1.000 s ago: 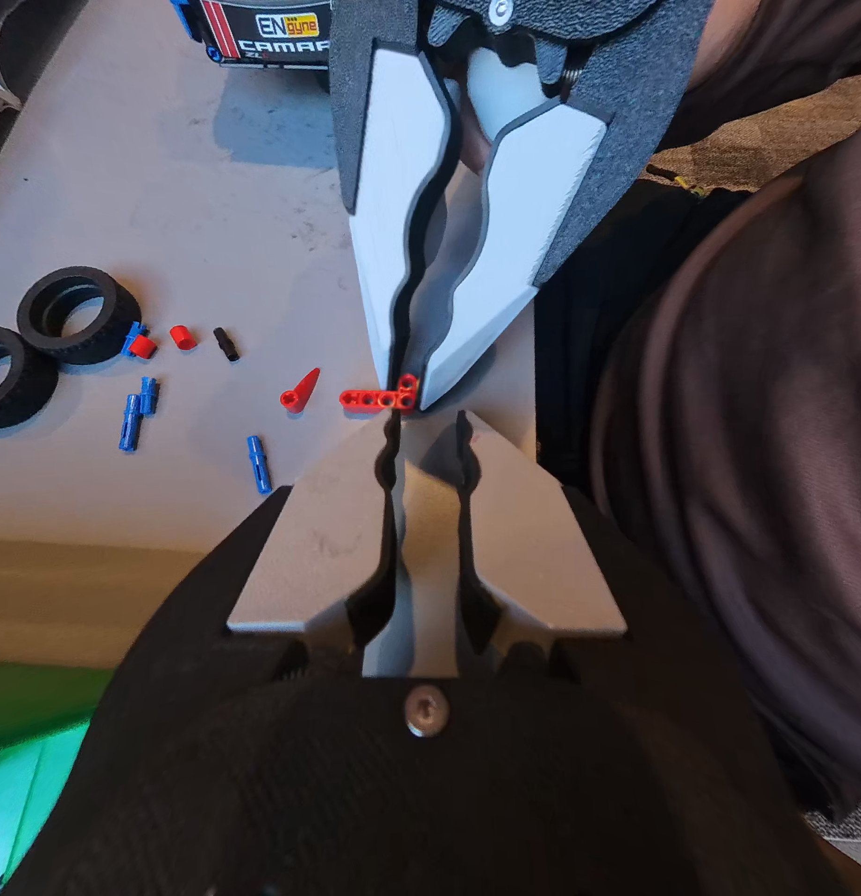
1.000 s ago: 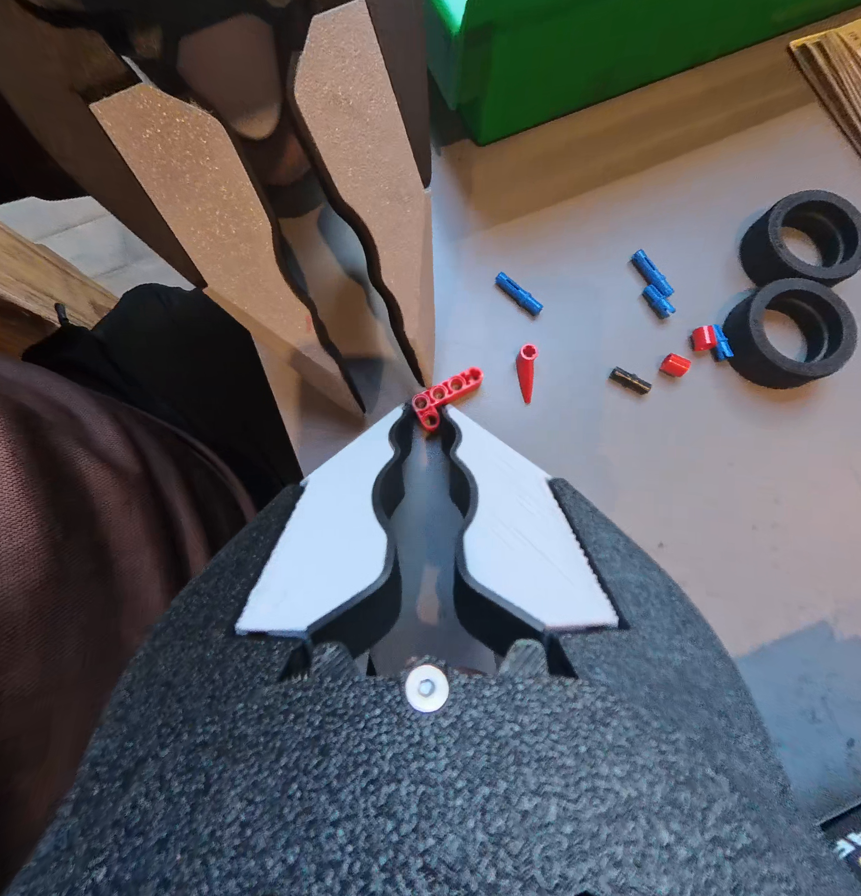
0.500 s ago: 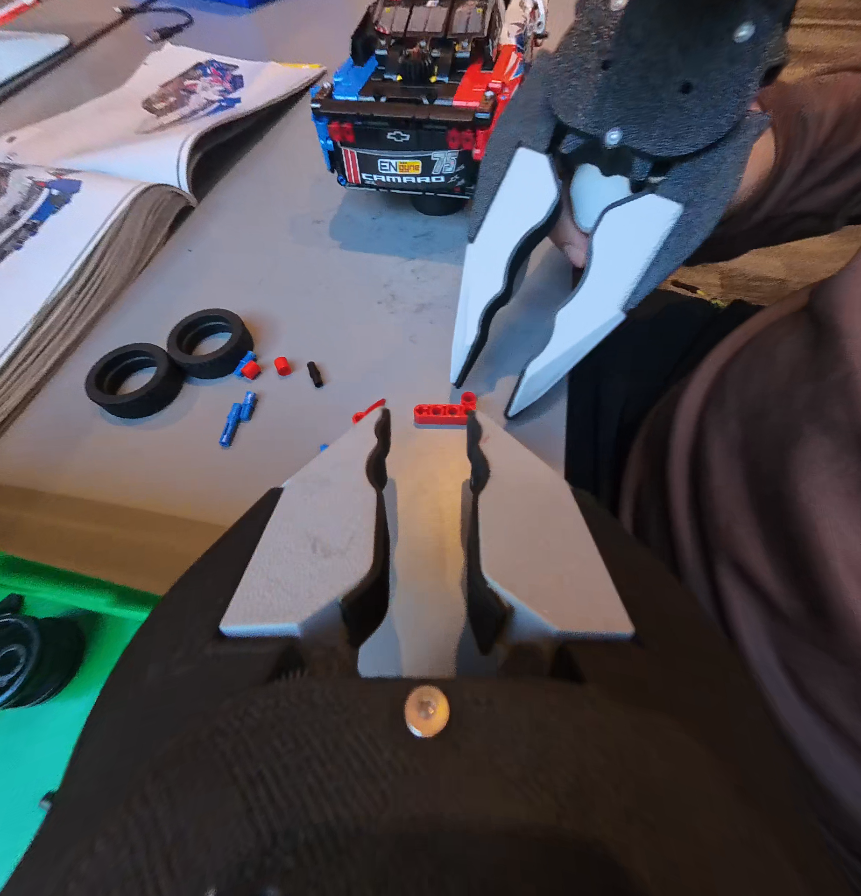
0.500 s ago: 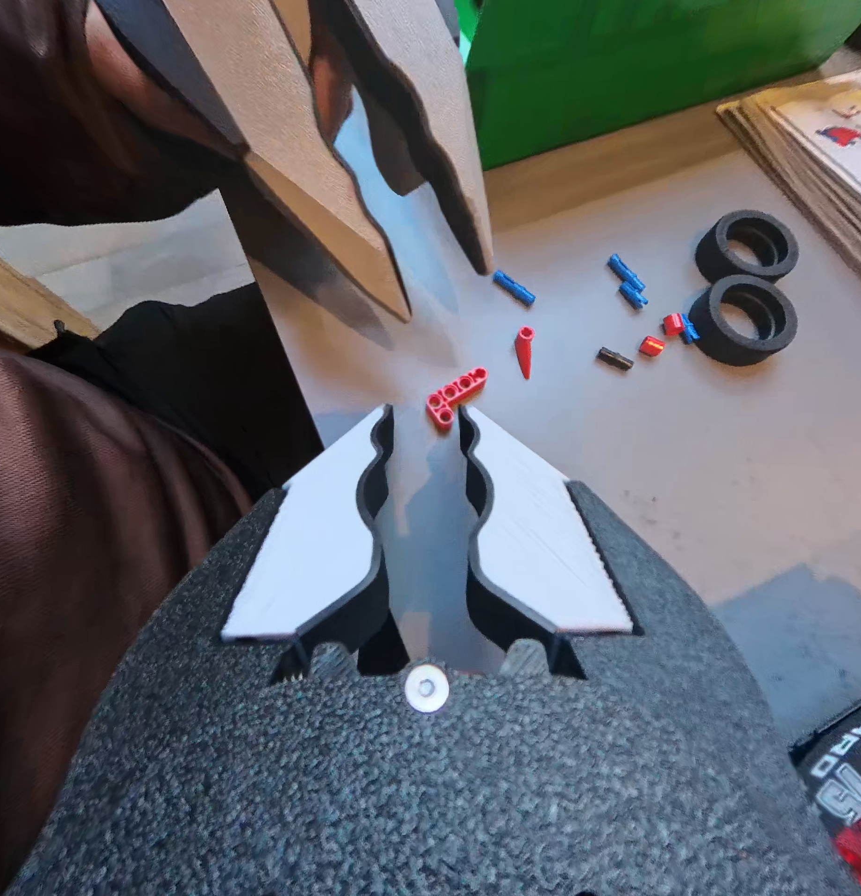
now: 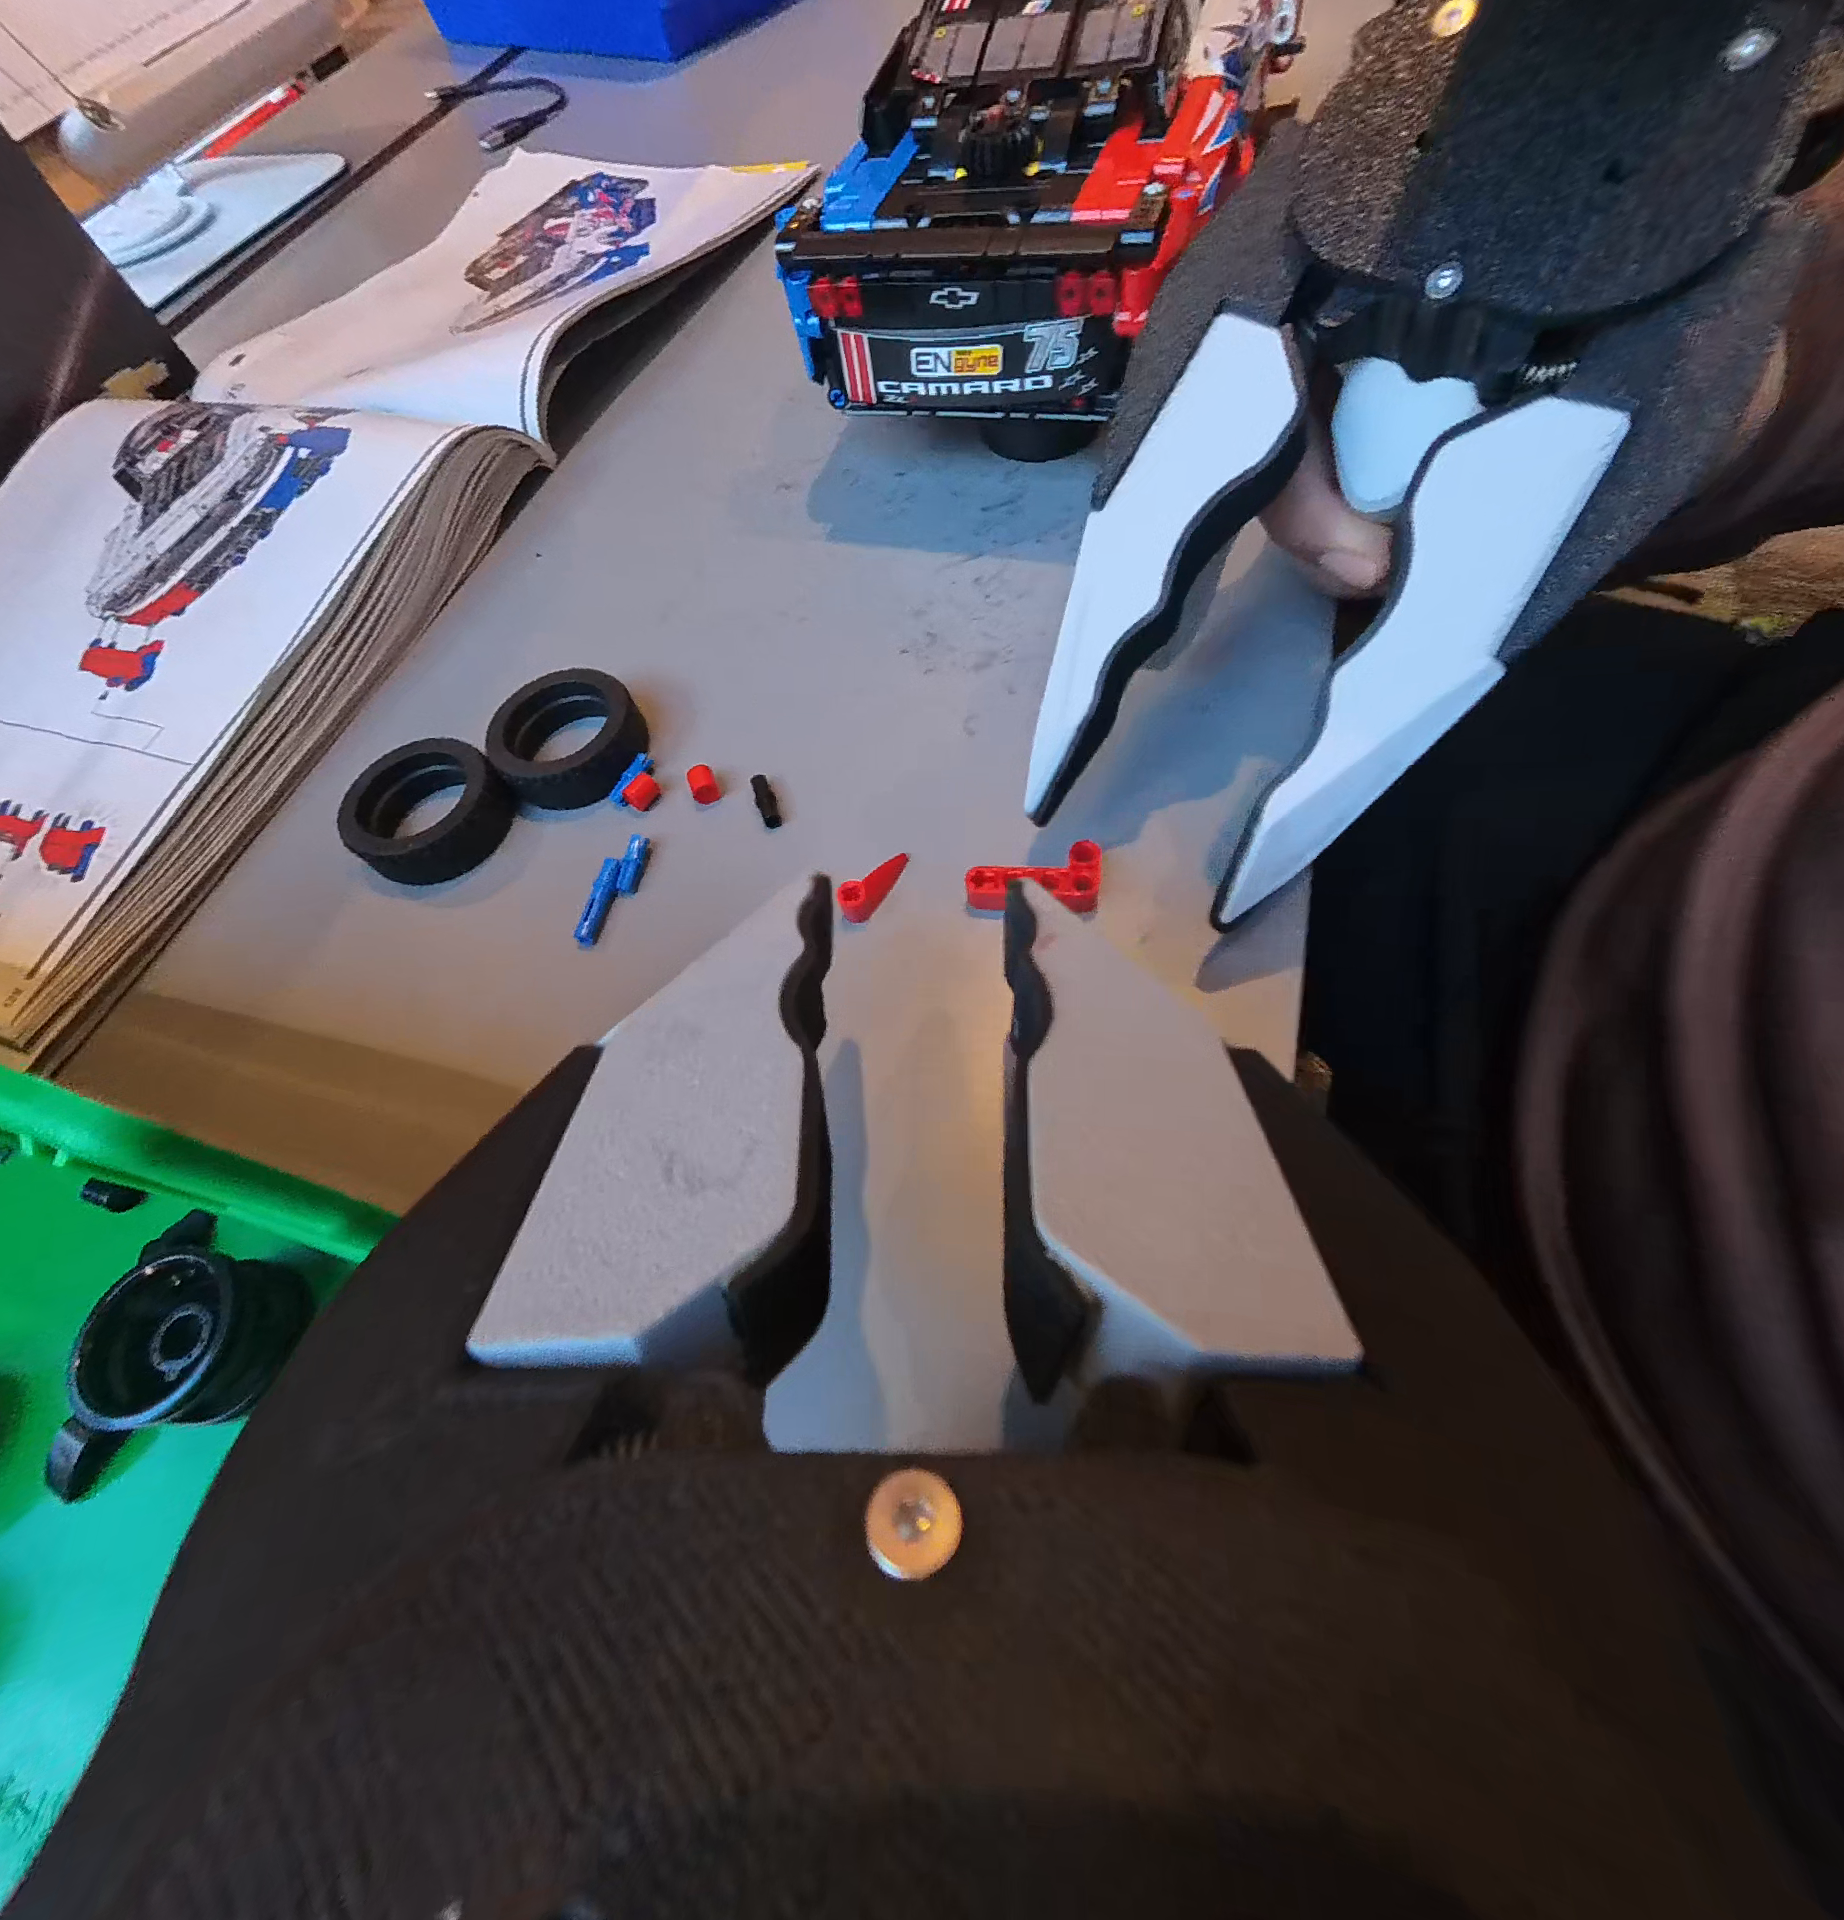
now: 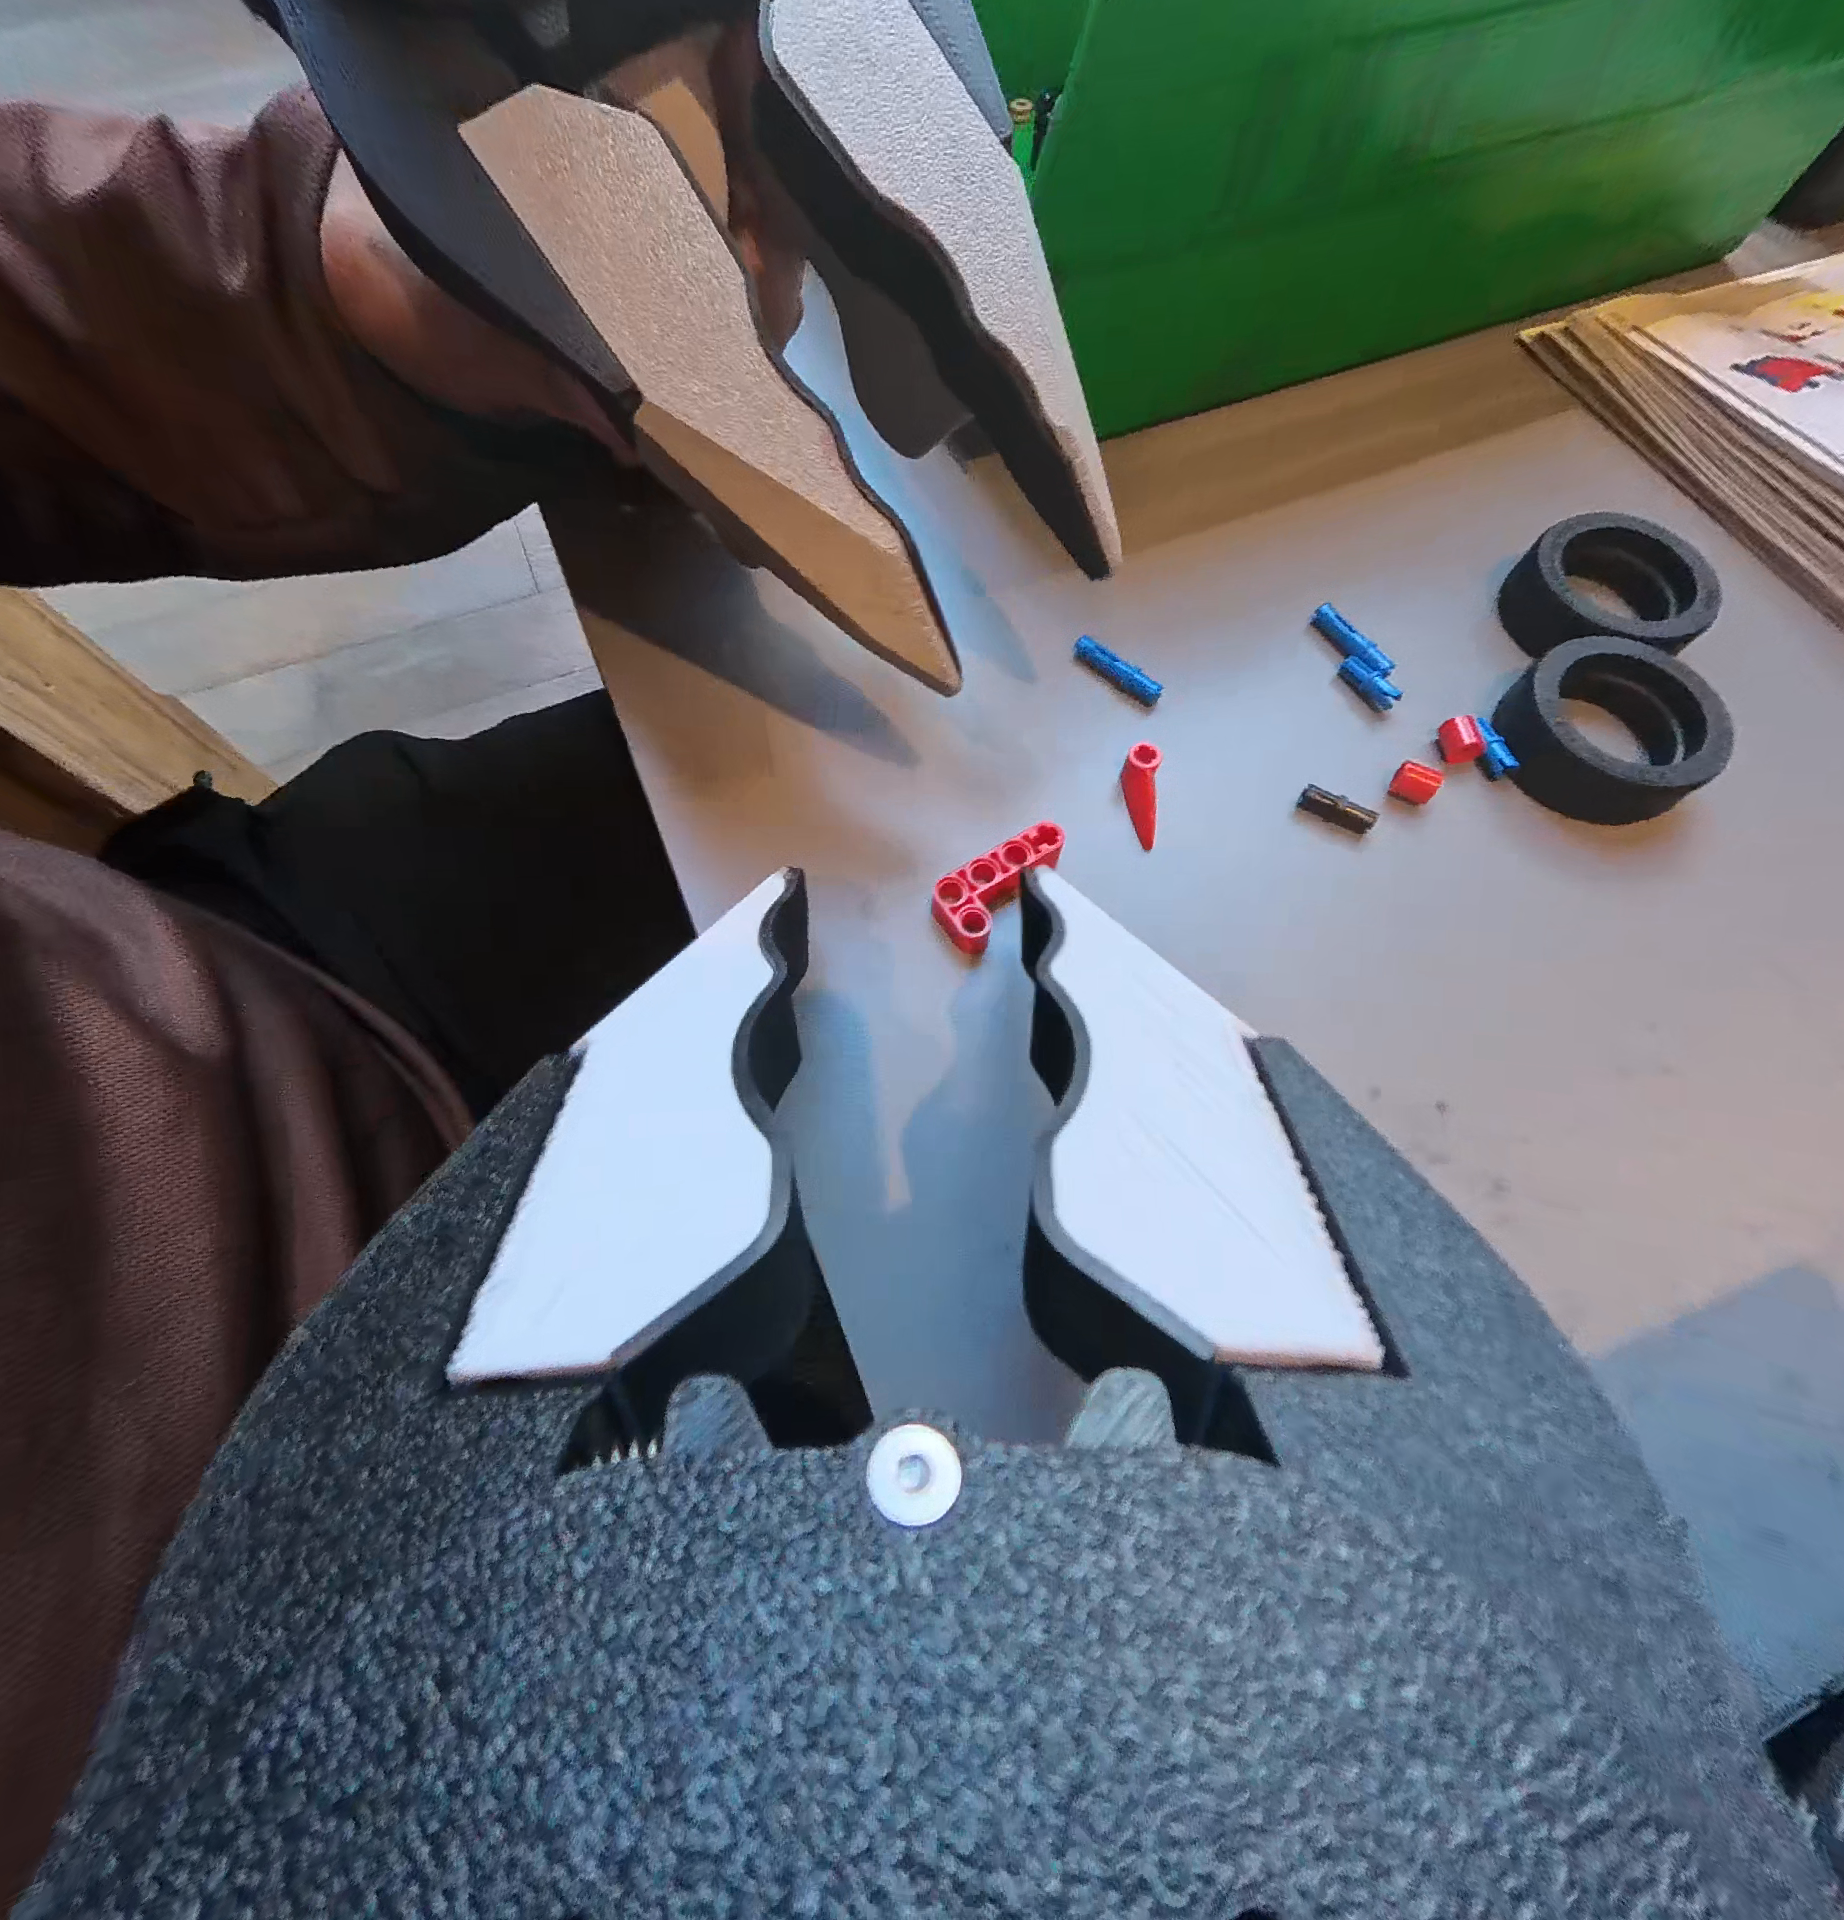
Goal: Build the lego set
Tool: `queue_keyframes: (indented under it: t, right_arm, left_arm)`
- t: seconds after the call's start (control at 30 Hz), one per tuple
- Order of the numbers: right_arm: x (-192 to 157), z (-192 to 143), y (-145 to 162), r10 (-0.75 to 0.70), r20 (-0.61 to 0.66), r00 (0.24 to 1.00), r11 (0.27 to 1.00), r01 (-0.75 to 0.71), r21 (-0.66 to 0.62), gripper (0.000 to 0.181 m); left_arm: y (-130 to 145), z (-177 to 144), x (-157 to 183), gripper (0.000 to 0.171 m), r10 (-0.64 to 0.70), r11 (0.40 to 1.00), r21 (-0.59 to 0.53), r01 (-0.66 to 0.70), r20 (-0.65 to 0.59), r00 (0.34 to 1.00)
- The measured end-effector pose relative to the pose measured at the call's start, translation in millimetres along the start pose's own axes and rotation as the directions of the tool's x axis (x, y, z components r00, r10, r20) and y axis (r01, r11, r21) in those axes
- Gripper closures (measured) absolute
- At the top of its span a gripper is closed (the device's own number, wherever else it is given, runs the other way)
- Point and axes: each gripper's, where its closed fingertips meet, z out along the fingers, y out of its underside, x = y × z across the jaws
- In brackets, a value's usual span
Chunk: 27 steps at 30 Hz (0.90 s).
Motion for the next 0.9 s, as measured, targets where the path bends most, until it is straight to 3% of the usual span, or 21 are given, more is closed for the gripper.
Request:
queue_keyframes:
  t: [0.4,0.9]
  right_arm:
    - [-5.1,-0.3,0.3,-0.017,0.024,1.000,1.000,0.017,0.011,0.149]
    - [-4.8,-3.8,-5.3,0.012,0.040,0.999,0.998,-0.015,0.061,0.151]
  left_arm:
    - [2.5,-0.5,-13.9,0.140,-0.031,0.999,-0.011,0.032,0.076,0.997]
    - [2.0,0.3,-4.2,0.141,0.025,1.000,-0.011,-0.025,0.037,0.999]
